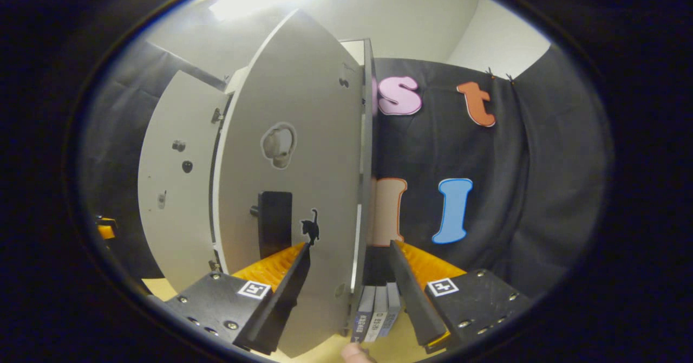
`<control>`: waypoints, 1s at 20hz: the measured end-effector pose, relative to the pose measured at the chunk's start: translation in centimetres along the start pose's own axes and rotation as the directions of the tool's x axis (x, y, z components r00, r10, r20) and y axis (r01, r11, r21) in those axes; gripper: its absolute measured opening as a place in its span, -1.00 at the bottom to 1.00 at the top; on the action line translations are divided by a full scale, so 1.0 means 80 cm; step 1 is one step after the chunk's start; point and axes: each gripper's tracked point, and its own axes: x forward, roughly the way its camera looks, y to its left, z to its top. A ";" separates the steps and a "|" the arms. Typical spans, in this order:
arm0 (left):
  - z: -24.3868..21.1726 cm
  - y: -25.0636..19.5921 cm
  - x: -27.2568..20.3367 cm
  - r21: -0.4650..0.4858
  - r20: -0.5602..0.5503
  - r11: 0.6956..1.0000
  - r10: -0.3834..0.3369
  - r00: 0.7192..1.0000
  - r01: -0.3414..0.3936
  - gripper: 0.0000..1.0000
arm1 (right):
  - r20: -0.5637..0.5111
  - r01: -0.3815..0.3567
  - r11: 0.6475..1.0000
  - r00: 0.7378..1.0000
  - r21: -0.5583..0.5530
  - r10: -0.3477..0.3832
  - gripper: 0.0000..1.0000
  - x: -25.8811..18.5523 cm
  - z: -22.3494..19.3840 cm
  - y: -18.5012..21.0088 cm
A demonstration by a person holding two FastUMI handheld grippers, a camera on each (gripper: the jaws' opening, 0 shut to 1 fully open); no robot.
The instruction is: Grab one shoe with the right hand and put it into the shoe cabinet, grab the other shoe with the left hand and put it into the shoe cabinet; then close the right door with the right hand and the left door with the left hand.
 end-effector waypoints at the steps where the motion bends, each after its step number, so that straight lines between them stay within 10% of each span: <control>1: -0.001 -0.002 0.002 -0.003 -0.003 1.000 -0.004 1.000 0.004 0.86 | 0.005 -0.004 1.000 1.000 0.000 0.004 0.75 0.001 -0.002 0.007; 20: -0.001 0.086 -0.003 0.034 -0.028 0.991 0.134 0.991 -0.133 0.86 | 0.006 -0.024 0.999 1.000 0.045 0.024 0.92 0.015 -0.041 0.089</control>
